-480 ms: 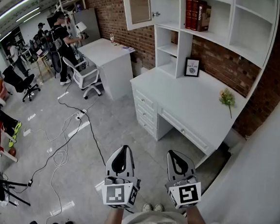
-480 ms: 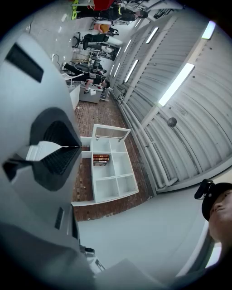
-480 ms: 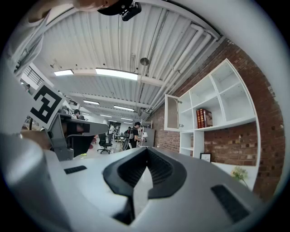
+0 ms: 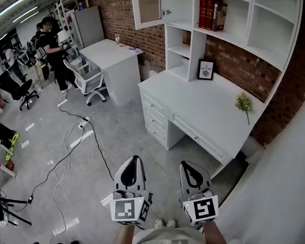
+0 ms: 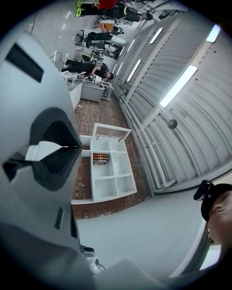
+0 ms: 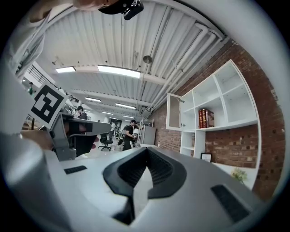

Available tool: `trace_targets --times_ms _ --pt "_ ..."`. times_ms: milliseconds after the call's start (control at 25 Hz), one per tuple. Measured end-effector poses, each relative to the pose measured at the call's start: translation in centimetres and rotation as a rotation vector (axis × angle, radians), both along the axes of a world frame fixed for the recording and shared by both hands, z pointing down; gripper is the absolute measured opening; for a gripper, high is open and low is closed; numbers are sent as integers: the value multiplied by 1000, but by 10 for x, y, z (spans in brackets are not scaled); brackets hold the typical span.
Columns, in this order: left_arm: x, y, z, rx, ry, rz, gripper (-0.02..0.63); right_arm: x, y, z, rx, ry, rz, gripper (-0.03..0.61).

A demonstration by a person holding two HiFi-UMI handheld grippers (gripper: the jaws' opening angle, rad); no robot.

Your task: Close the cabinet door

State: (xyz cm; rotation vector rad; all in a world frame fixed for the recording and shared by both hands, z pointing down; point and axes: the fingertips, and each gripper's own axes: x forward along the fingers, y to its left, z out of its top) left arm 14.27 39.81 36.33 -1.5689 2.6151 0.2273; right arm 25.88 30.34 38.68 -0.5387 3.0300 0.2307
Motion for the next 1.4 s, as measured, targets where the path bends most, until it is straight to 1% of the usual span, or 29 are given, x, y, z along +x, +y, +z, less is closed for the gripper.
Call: trace_targets --times_ms 200,360,480,600,680,920,1040,1160,1280,1400 --pt "-8 2 4 7 18 3 14 -7 1 -1 -58 -36 -9 17" --pt "-19 10 3 22 20 -4 14 -19 7 -2 -30 -36 -15 17" --pt "-33 12 11 27 28 -7 14 -30 11 1 -22 -43 -23 17" --pt "-41 2 16 11 48 12 14 -34 9 -3 -12 -55 -19 17" --pt "-45 -8 17 6 46 29 14 -36 -2 -4 -4 -53 4 17" --pt "-62 -38 19 -6 29 66 14 -51 -35 6 -36 -65 41 17" --pt "-76 -58 31 -13 23 70 14 -66 -55 20 -39 -71 48 17" --pt "-92 -89 44 -27 20 78 14 -84 -84 33 -48 -74 40 17" --pt "-114 -135 52 -35 7 88 14 -108 -129 43 -53 -83 47 17" --pt "-144 -193 51 -34 -9 91 14 -138 -189 47 -61 -93 44 17"
